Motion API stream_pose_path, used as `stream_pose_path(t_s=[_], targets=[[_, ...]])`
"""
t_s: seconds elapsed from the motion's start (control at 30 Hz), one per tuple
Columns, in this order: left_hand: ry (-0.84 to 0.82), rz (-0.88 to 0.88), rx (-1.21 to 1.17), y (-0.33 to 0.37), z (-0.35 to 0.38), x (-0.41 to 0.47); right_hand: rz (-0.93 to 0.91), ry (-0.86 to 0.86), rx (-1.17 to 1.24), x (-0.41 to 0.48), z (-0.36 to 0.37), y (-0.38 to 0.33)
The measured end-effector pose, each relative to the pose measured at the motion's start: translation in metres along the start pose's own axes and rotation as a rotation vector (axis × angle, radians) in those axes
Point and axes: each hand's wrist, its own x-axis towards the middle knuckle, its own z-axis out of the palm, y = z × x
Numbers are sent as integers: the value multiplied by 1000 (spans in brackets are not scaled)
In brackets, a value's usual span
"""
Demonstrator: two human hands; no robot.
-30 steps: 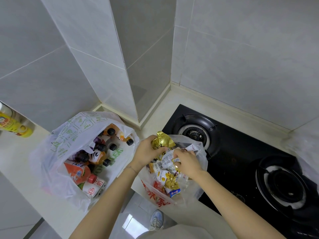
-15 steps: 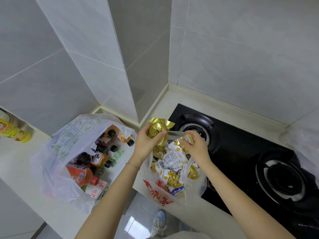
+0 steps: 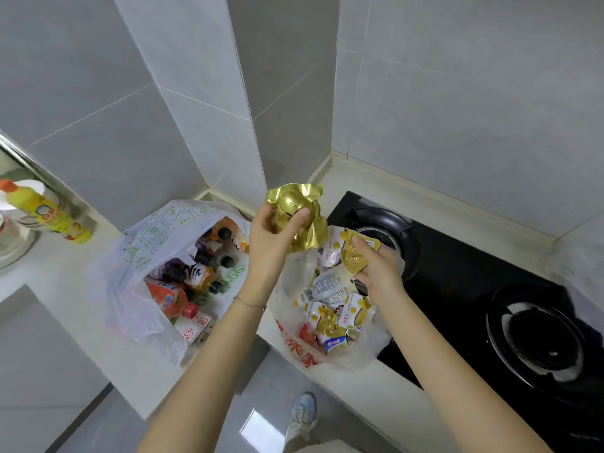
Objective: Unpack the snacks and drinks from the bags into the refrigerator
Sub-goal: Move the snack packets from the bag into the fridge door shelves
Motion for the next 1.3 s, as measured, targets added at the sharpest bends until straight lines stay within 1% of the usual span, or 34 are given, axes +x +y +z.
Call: stream_pose_path(t_s=[0.1,0.13,0.17,0.27,0.43,0.5,0.67,0.8,0.93,1.1,1.3], targets=[[34,-62,132,-2,2,-29,26,-63,89,-11,-16,-9],[98,-77,153,-4,7,-49,36,-137,80,-18,-26,-12],[165,-94,150,-6,9,-69,40,-201,58,-27,-34,-15],[187,-165,109,-12,8,-92,10,-262,51,-33,-40,-16],[344,-210,55,0,13,-162,26,-442,-133,-68,-43,-5],[441,-207,49,7,5,-189,16,-513,-192,-85,-33,2],[687,-170,87,28,-25,-251,-86,-708,-334,-137,-5,18],[831,-133,94,44,-40,-311,-72,-902,-355,-189,12,38],[972,-111,123,63,-60,-379,-27,-1039,-368,-250,21,65],[1182,-60,134,90,-79,-474,5,-1212,-418,-337,20,98],[1357,10,146,111,-76,-590,-27,-1382,-467,-442,-9,128]])
